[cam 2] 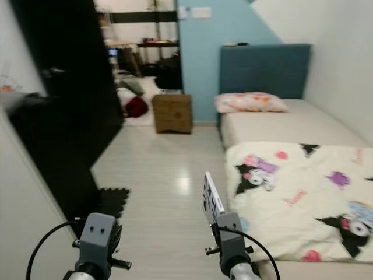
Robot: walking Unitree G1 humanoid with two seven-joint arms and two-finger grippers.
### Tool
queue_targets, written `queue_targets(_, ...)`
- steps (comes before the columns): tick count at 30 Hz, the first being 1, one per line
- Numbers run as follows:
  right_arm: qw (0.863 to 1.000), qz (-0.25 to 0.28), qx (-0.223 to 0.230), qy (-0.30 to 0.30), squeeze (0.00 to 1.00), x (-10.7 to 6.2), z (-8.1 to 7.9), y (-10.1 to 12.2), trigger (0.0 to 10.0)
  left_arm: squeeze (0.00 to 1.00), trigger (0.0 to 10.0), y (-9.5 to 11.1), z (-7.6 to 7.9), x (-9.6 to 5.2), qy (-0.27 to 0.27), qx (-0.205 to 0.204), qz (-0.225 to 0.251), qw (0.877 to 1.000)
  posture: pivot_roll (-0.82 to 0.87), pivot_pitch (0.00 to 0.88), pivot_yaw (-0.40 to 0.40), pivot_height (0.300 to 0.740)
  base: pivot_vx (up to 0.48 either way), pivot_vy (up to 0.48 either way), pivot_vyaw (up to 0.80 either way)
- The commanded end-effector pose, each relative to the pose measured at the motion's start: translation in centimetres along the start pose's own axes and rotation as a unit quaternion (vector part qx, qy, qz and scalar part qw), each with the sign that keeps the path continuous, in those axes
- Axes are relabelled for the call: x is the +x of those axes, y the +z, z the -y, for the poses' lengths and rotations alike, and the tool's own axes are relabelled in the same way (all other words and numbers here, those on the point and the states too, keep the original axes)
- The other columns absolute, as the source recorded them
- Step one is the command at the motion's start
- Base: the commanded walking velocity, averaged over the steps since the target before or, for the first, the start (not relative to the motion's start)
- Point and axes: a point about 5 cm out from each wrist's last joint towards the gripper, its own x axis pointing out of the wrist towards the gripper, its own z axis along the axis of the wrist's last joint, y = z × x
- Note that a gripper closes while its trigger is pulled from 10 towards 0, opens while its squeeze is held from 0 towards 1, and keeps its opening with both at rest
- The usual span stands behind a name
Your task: Clean up the room
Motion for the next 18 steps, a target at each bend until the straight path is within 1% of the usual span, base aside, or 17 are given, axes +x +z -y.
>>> queue_targets(1, 1.000, 0.012, 0.005, -0.014, 0.00, -0.12, 0.73, 0.30, 10.0, 0.00, 10.0, -0.43, 0.26, -0.22, -0.008, 0.000, -0.012, 1.000, -0.02, 0.109, 0.031, 0.740, 0.000, -0.480, 0.00)
queue_targets(5, 1.000, 0.011, 0.006, -0.015, 0.00, -0.15, 0.82, 0.24, 10.0, 0.00, 10.0, -0.40, 0.28, -0.21, -0.007, -0.002, -0.011, 1.000, -0.03, 0.109, 0.033, 0.740, 0.000, -0.480, 0.00)
queue_targets(7, 1.000, 0.011, 0.006, -0.016, 0.00, -0.15, 0.86, 0.24, 10.0, 0.00, 10.0, -0.35, 0.35, -0.14, -0.008, 0.001, -0.010, 1.000, -0.03, 0.109, 0.032, 0.740, 0.000, -0.311, 0.00)
queue_targets(13, 1.000, 0.013, 0.006, -0.018, 0.00, -0.08, 1.01, 0.39, 10.0, 0.00, 10.0, -0.34, 0.48, 0.05, 0.001, -0.001, -0.013, 1.000, -0.03, 0.111, 0.030, 0.740, 0.000, 0.000, 0.00)
queue_targets(14, 1.000, 0.017, 0.007, -0.015, 0.00, -0.03, 0.97, 0.55, 10.0, 0.00, 10.0, -0.45, 0.54, 0.09, 0.002, -0.008, -0.019, 1.000, -0.03, 0.113, 0.026, 0.740, 0.000, 0.000, 0.00)
queue_targets(18, 1.000, 0.027, 0.011, -0.010, 0.00, 0.00, 0.87, 0.90, 10.0, 0.00, 10.0, -0.47, 0.52, 0.10, 0.004, -0.007, -0.019, 1.000, -0.04, 0.114, 0.029, 0.740, 0.000, 0.000, 0.00)
